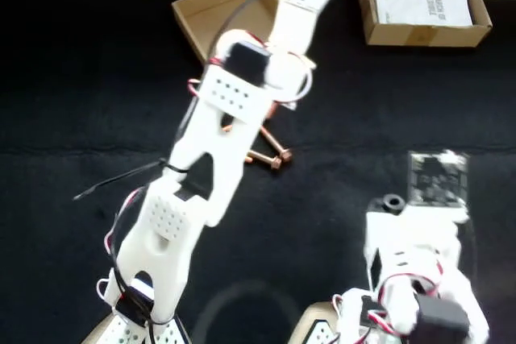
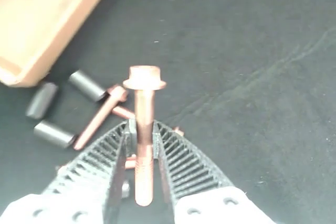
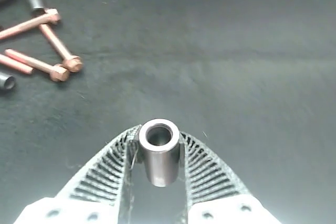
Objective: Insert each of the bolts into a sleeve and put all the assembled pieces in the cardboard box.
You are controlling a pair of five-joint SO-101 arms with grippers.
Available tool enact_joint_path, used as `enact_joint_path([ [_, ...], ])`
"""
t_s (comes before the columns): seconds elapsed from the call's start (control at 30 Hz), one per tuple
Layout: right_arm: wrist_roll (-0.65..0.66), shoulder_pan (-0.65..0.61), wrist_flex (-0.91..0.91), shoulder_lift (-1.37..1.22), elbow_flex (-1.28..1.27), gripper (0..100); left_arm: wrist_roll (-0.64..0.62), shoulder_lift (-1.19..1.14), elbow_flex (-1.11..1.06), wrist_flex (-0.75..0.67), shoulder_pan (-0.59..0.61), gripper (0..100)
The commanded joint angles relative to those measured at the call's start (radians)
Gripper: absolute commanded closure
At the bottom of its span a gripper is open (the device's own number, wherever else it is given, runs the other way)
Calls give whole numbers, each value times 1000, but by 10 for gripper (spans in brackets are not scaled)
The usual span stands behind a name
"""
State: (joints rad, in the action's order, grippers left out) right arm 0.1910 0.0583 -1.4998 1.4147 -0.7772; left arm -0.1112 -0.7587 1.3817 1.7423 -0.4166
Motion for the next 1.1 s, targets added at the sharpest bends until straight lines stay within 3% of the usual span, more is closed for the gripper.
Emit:
enact_joint_path([
  [0.0, -8, -56, 157, -1, -111, 986, 5, 111, 39, 18, 58, 991],
  [0.17, 14, -104, 254, -2, -249, 990, 74, 222, 38, 26, 116, 991],
  [0.3, -43, -145, 308, -1, -308, 990, 163, 355, -44, 26, 162, 991],
  [0.4, -138, -199, 375, -1, -338, 990, 216, 524, -226, 26, 194, 991],
  [0.6, -457, -303, 553, -1, -390, 990, 239, 941, -722, 21, 242, 991],
  [0.73, -499, -377, 591, -1, -390, 990, 238, 1205, -958, 15, 237, 991],
  [0.83, -502, -444, 598, -1, -390, 990, 235, 1385, -1093, -91, 236, 991],
  [1.07, -502, -555, 598, -1, -390, 990, 233, 1707, -1587, -529, 234, 991],
])
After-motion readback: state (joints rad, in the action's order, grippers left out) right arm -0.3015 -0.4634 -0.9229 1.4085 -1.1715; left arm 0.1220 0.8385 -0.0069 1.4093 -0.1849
